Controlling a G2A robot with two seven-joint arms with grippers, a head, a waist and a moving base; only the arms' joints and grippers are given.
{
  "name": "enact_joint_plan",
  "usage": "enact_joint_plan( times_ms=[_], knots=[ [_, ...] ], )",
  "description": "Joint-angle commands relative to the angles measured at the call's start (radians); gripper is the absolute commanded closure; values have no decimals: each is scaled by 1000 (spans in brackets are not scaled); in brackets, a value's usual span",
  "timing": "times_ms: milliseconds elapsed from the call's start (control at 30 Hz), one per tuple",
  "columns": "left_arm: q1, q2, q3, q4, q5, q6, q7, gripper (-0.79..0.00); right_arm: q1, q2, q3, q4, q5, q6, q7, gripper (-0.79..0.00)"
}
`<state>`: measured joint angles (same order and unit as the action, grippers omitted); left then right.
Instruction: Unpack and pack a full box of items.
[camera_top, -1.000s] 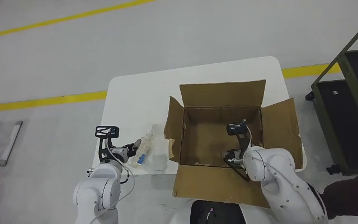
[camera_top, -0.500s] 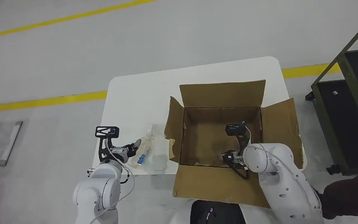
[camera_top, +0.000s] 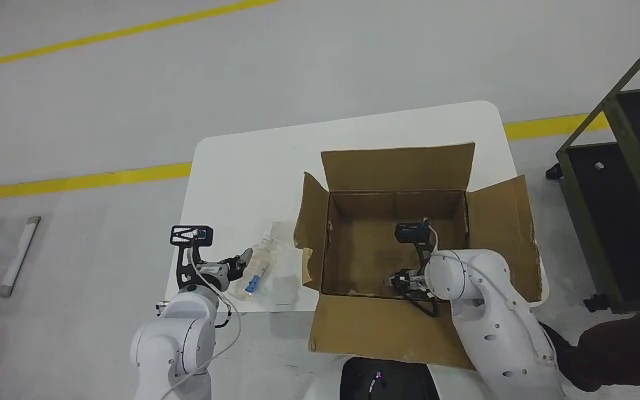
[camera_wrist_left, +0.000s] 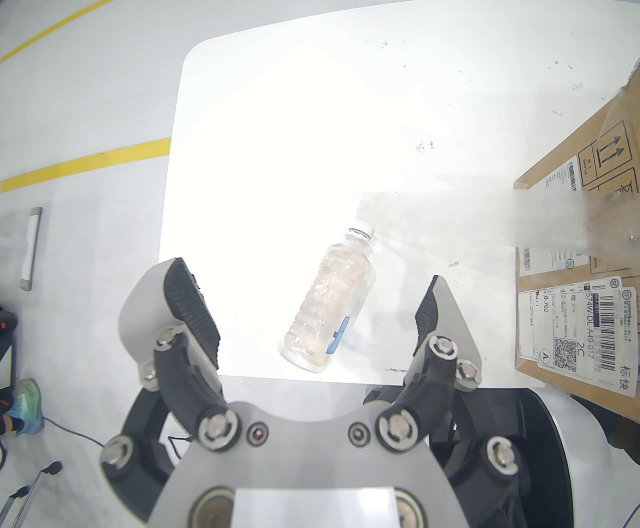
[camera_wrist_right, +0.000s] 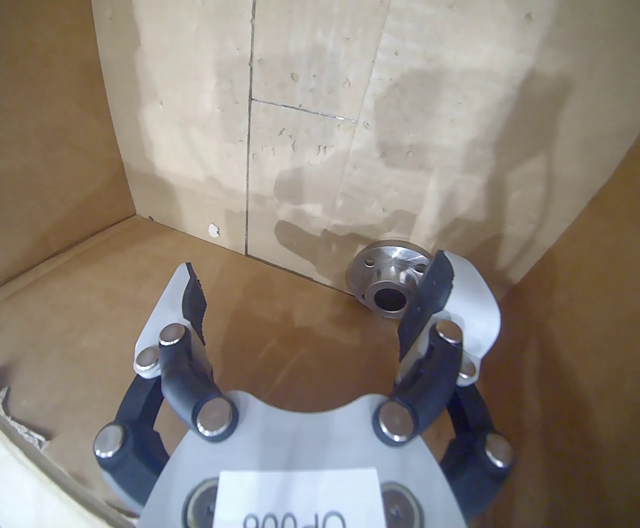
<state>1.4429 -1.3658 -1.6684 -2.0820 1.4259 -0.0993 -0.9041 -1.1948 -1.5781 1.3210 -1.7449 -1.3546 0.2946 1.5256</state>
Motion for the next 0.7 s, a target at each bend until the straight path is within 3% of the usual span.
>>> enact_joint_plan(
  times_ms=[0,433,667],
  knots=[
    [0,0,0,0,0,0,0,-785,-4,-5,4,-3,0,3,-3,-785],
    [0,0,0,0,0,0,0,-785,-33,-29,5,-27,-74,-10,10,-785],
    [0,0,0,0,0,0,0,-785,-17,-44,16,32,-92,-10,10,-785]
  ],
)
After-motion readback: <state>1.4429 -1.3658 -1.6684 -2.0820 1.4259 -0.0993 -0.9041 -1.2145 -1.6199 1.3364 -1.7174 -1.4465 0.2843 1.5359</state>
